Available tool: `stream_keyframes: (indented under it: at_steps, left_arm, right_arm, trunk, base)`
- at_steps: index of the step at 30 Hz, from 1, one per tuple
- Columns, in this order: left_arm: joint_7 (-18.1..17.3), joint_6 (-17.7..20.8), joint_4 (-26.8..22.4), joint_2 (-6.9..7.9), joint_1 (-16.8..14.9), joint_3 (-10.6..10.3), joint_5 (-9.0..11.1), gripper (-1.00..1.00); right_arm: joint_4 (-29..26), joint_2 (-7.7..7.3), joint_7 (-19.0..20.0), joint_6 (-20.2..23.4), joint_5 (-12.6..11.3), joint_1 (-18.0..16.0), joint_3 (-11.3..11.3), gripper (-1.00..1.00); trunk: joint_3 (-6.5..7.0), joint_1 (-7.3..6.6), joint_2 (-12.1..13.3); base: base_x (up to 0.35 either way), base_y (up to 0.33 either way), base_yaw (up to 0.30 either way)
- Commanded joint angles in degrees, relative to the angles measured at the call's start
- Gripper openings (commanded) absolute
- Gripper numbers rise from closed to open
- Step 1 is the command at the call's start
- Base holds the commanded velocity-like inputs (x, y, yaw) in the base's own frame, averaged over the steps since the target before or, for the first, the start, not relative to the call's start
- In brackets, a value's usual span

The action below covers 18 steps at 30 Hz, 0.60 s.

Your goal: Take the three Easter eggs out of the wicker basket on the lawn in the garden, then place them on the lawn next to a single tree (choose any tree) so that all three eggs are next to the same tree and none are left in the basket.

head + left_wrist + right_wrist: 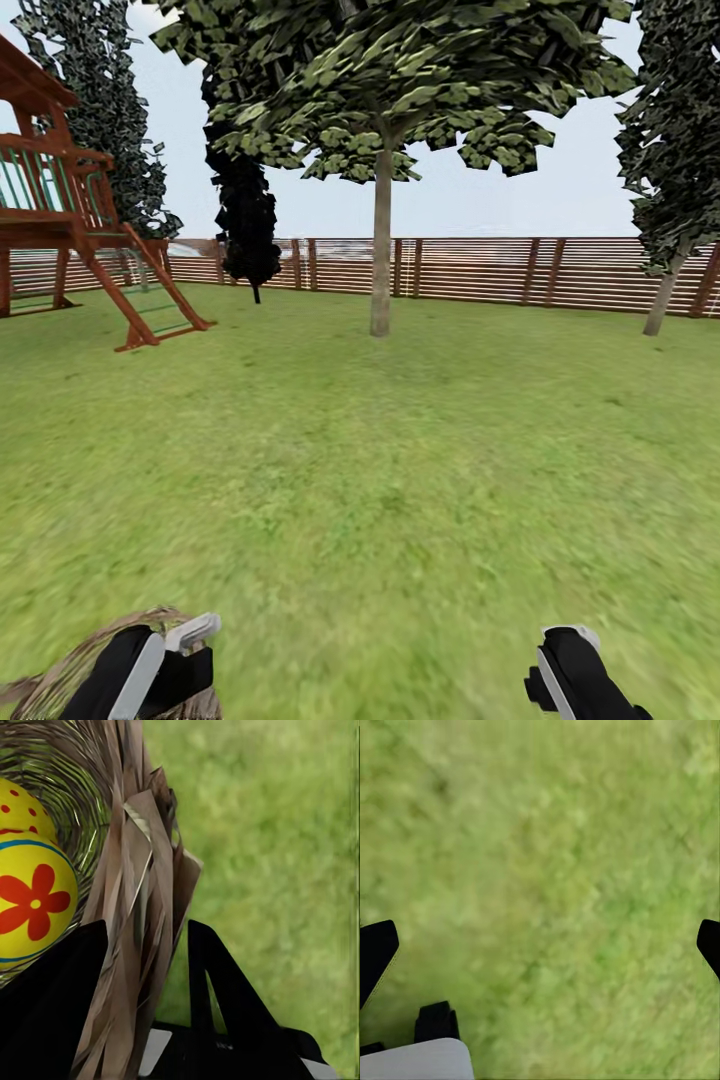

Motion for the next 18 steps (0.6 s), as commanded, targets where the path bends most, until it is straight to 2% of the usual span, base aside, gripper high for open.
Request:
stream_keyframes:
  at_steps: [1, 18]
  left_arm:
    - [0.6, 0.4, -0.3, 0.16, 0.0, 0.1, -0.8, -1.0]
    - [0.6, 0.4, -0.3, 0.44, 0.0, 0.1, -0.8, -1.0]
  right_arm:
    - [0.0, 0.0, 0.0, 0.3, 0.1, 0.0, 0.0, 1.0]
    - [0.2, 0.17, 0.0, 0.3, 0.1, 0.0, 0.1, 1.0]
  trunk:
    - [-0.07, 0.03, 0.0]
    - [-0.07, 0.03, 0.0]
  base:
    - [0.327, 0.0, 0.0]
    - [0.328, 0.0, 0.0]
